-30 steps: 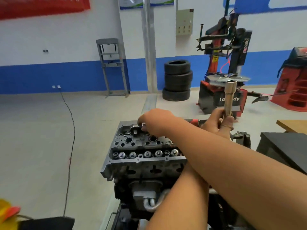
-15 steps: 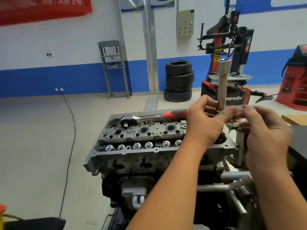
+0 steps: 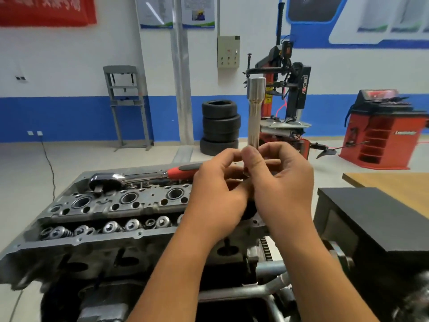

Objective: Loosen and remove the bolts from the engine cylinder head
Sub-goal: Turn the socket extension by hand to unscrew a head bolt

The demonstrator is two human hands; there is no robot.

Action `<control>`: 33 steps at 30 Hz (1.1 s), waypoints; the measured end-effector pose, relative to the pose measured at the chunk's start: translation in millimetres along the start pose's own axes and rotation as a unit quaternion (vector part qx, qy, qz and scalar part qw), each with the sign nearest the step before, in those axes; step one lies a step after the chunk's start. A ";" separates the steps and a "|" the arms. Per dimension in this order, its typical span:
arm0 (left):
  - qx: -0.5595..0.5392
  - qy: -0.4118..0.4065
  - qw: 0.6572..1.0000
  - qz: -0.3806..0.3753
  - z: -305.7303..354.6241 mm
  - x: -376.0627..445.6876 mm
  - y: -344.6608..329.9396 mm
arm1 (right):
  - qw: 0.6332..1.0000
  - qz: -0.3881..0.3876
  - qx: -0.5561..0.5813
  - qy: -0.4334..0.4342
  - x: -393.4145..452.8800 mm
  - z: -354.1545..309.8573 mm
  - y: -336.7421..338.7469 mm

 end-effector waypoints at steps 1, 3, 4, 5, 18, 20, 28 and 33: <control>0.031 -0.001 0.999 -0.014 0.1 0.0 0.8 | 1.000 -0.003 -0.001 0.005 -0.1 2.4 -0.6; 0.112 -0.006 0.993 -0.029 2.1 0.1 3.7 | 1.000 -0.020 0.012 0.002 -0.7 4.9 -0.7; 0.144 -0.010 0.989 -0.022 3.9 -0.1 5.7 | 0.999 -0.031 0.022 0.001 -1.3 5.2 -1.0; 0.164 -0.016 0.986 -0.011 5.1 -0.5 8.1 | 0.999 -0.038 0.029 0.004 -2.1 4.2 -1.4; 0.086 -0.042 0.995 -0.027 -4.1 1.5 12.8 | 0.999 -0.028 0.041 -0.010 -0.7 -1.0 -8.9; 0.076 -0.033 0.996 -0.019 -5.2 3.8 13.6 | 0.999 -0.034 0.017 0.002 0.0 -0.4 -10.8; 0.055 -0.002 0.997 -0.051 -5.4 9.6 12.7 | 0.991 -0.013 0.128 -0.027 -3.6 -3.3 -8.7; 0.055 -0.026 0.996 -0.070 -4.0 11.6 9.9 | 0.985 -0.022 0.165 -0.040 0.0 -1.8 -12.0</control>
Point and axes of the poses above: each hand's wrist, its own x-axis towards the middle knuckle, its own y-axis out of the back of the hand, z = x × y, the point moved 3 cm from there along x, towards the middle knuckle, and after that the axes turned 6 degrees about -x, right-handed, at the moved point
